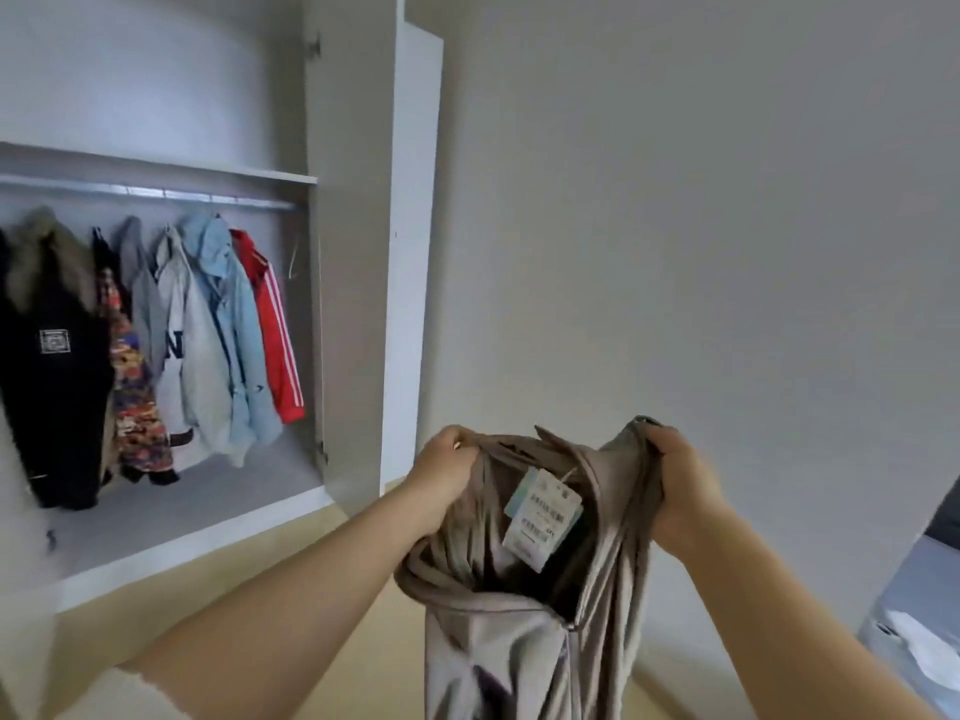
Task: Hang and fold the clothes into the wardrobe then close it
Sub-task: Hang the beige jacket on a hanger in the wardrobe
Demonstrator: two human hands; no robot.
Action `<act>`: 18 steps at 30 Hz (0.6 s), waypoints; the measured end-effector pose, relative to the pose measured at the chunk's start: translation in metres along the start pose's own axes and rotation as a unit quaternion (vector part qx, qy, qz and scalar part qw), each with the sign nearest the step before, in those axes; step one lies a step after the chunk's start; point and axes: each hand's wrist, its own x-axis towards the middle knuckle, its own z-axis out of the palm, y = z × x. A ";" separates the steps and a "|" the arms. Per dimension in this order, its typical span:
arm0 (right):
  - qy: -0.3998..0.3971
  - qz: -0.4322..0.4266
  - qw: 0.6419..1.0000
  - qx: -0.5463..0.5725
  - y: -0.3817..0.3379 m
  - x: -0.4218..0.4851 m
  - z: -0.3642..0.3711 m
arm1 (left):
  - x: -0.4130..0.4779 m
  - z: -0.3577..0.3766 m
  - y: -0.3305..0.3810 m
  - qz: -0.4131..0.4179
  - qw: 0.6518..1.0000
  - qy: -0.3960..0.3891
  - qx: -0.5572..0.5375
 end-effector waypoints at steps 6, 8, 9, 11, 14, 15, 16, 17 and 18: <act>-0.009 -0.020 0.983 -0.180 0.065 0.046 0.097 | 0.046 -0.113 0.043 0.043 0.998 0.047 -0.023; -0.020 -0.086 0.963 -0.256 0.081 0.058 0.137 | 0.057 -0.141 0.045 0.040 0.997 0.057 -0.020; -0.062 -0.121 0.953 -0.272 0.088 0.064 0.157 | 0.061 -0.153 0.046 0.043 0.997 0.067 -0.020; -0.195 -0.153 0.924 -0.290 0.104 0.068 0.202 | 0.070 -0.175 0.045 0.050 0.995 0.089 -0.016; -0.337 -0.124 0.877 -0.319 0.138 0.075 0.258 | 0.084 -0.208 0.038 0.043 0.992 0.116 0.000; -0.327 -0.137 0.866 -0.353 0.150 0.080 0.273 | 0.091 -0.222 0.034 0.039 0.991 0.131 0.000; -0.312 -0.151 0.854 -0.388 0.161 0.087 0.287 | 0.098 -0.238 0.031 0.036 0.988 0.149 -0.003; -0.302 -0.155 0.842 -0.419 0.172 0.096 0.299 | 0.105 -0.254 0.027 0.033 0.985 0.169 -0.006; -0.296 -0.148 0.836 -0.438 0.181 0.106 0.310 | 0.111 -0.270 0.023 0.030 0.982 0.188 -0.002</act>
